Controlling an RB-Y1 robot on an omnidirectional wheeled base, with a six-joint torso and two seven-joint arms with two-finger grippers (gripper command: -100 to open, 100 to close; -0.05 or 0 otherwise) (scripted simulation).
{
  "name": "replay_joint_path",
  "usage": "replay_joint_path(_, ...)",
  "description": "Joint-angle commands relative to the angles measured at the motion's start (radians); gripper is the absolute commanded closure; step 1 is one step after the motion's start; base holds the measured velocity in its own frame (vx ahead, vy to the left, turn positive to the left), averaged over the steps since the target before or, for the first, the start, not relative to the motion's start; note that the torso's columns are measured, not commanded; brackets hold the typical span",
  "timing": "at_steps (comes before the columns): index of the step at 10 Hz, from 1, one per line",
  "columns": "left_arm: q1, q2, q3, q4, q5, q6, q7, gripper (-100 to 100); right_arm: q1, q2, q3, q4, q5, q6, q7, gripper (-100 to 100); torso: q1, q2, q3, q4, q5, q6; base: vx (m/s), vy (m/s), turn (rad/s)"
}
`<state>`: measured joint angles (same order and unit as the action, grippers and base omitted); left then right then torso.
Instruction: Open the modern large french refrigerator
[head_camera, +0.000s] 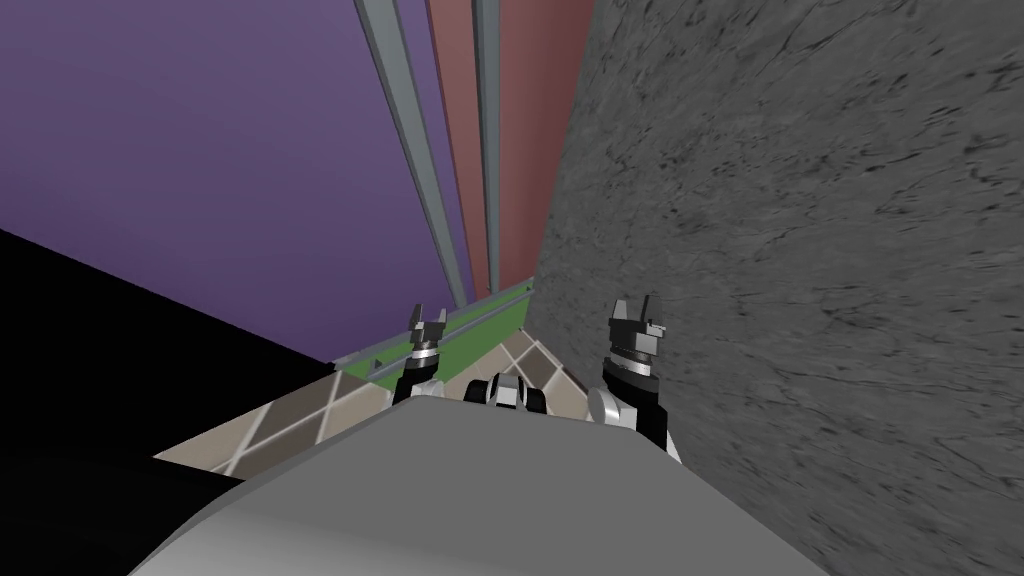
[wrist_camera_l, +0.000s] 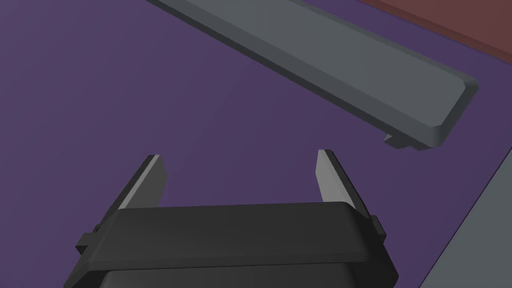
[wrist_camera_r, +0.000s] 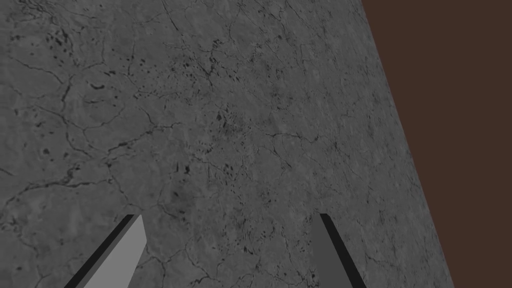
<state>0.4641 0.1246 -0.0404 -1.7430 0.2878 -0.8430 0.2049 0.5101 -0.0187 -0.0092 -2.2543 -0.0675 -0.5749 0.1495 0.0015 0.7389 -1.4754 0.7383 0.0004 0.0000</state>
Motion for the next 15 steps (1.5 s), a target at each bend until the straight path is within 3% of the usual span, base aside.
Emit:
replay_joint_path(1,0.003,-0.01,-0.004,0.08,0.022,-0.05,0.041,-100,0.0,0.0,0.0,0.0,0.0,0.0,0.0,0,-0.001,-0.001,-0.001,0.0,0.0,0.0,0.149,-0.06,-0.02)
replay_joint_path(6,0.002,-0.018,-0.008,0.208,0.059,-0.122,0.102,-100,0.0,0.0,0.0,0.0,0.0,0.0,0.0,0,0.002,-0.015,-0.008,-0.007,0.004,0.007,0.107,-0.041,0.0)
replay_joint_path(11,0.003,-0.022,-0.011,0.293,0.085,-0.174,0.145,-100,0.0,0.0,0.0,0.0,0.0,0.0,0.0,0,0.006,-0.024,-0.012,-0.008,0.005,0.009,0.073,-0.03,-0.01)
replay_joint_path(15,0.007,-0.013,0.002,0.226,0.089,-0.137,0.129,-100,0.0,0.0,0.0,0.0,0.0,0.0,0.0,0,0.007,-0.022,-0.011,-0.006,0.004,0.009,-0.013,-0.017,0.043)
